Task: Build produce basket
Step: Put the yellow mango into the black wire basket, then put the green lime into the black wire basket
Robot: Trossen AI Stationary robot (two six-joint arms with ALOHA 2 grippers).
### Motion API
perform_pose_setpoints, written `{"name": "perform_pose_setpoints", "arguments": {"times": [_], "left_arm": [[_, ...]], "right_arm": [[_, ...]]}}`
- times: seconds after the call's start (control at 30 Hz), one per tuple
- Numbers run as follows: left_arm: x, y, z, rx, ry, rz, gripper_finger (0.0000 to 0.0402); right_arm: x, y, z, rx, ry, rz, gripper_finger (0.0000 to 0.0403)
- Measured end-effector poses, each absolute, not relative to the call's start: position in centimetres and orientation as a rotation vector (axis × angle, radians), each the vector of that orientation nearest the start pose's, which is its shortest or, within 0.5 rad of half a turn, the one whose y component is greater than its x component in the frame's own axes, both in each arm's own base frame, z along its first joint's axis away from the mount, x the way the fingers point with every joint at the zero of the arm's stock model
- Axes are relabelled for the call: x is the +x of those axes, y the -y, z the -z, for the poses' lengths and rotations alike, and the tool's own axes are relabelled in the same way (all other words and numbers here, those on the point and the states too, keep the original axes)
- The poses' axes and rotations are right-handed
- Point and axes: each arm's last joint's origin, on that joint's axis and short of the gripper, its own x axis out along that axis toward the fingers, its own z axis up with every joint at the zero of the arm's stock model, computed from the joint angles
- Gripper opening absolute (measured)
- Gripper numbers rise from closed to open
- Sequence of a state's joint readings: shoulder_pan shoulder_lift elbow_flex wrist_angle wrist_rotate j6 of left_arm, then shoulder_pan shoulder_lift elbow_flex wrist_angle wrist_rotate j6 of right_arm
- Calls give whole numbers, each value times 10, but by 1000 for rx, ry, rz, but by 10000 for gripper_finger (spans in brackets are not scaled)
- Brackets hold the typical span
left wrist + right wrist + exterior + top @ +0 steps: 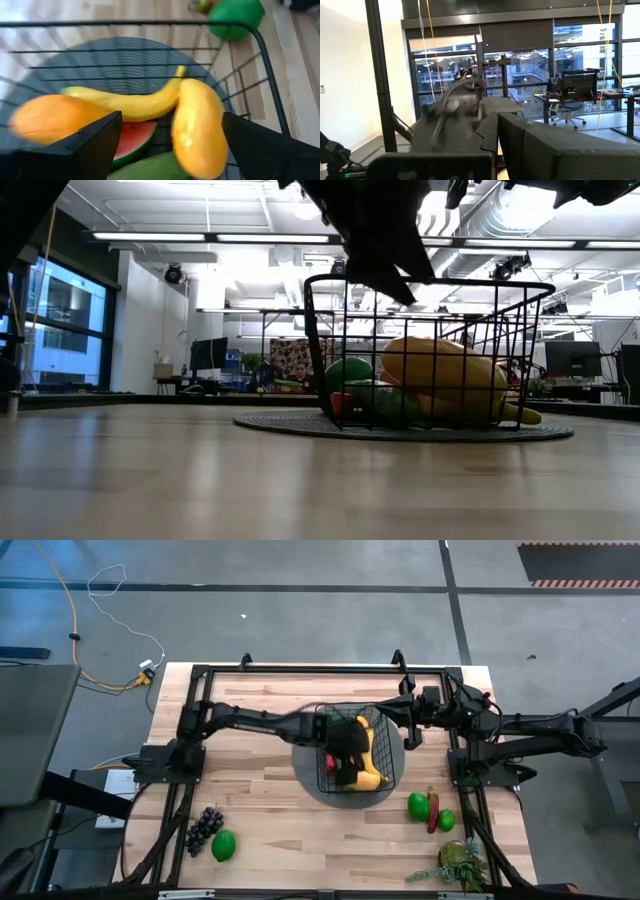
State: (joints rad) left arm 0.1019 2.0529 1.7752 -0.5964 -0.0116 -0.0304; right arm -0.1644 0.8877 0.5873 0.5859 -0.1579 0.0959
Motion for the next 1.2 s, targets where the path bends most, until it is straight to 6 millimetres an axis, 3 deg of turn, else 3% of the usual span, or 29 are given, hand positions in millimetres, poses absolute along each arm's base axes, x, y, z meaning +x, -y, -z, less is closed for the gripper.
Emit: {"name": "perform_pose_setpoints", "arguments": {"times": [0.2,0.37,0.6,0.73,0.93,1.2], "left_arm": [[427,-82,-296,-67,-815,-218,333],[391,-108,-340,-110,-707,-306,332],[331,-108,-369,-179,-422,-359,319],[295,-90,-362,-216,-255,-315,315],[246,-62,-329,-294,-72,-250,314],[204,-43,-295,-296,-49,-226,314]], "right_arm": [[195,28,-321,48,288,-8,0],[196,28,-320,44,275,-8,0],[197,28,-317,47,253,-7,0],[197,28,-317,47,252,-7,0],[197,28,-317,48,243,-6,0],[198,28,-310,59,179,-3,0]]}}
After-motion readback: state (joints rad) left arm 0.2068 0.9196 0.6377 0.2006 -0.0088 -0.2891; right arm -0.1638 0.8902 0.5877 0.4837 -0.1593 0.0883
